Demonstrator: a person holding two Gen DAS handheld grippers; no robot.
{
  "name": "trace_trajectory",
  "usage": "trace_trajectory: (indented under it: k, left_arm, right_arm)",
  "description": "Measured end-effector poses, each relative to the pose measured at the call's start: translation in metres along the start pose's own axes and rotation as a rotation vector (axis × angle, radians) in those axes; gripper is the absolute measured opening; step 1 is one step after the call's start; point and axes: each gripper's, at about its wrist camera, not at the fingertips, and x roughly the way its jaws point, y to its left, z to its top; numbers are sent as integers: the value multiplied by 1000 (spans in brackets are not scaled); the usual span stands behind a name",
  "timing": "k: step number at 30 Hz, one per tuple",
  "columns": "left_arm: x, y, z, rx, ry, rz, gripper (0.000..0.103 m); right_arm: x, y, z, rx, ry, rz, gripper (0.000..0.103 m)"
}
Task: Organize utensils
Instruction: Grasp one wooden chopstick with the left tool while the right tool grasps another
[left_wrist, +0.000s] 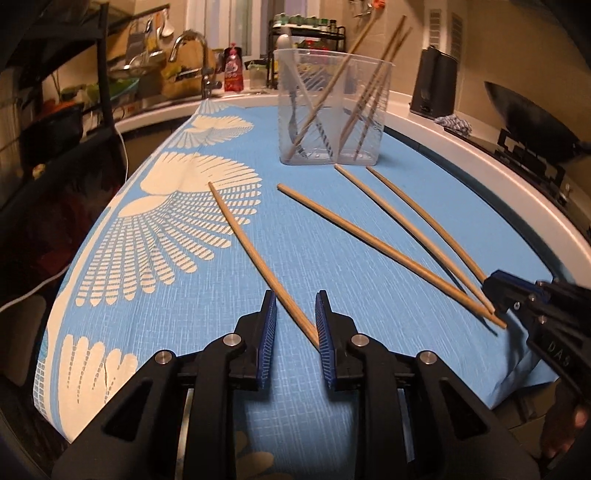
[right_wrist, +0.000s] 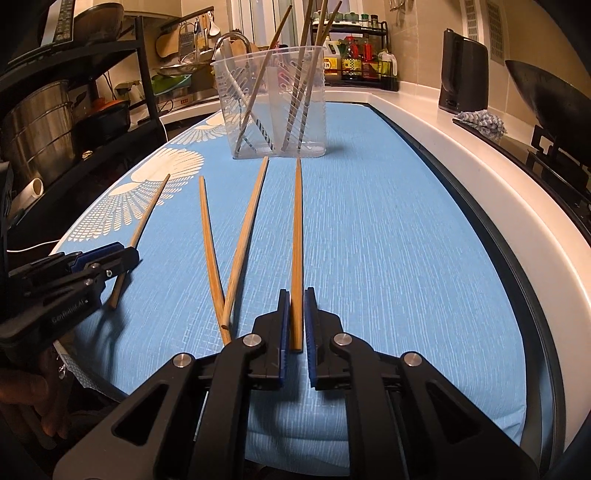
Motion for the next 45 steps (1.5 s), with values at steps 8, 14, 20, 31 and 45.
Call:
trace_trajectory:
  k: [8, 14, 20, 31, 45]
  left_arm:
    - [-5, 18, -1, -17, -8, 51, 20]
    - [-6, 21, -5, -35, -33, 68, 20]
    - [-4, 18, -4, -15, -46, 69, 16]
    - [-11, 33, -12, -38, -62, 74, 9]
    - [-7, 32, -12, -49, -86, 98, 9]
  right_arm:
    - [-1, -7, 0, 25, 4, -20, 7]
    - [0, -5, 0, 11, 1, -23, 10]
    - [0, -2, -1, 11, -3, -20, 7]
    - [-2, -5, -1, 39, 4, -36, 7]
    - [0, -4, 1, 36, 9, -30, 7]
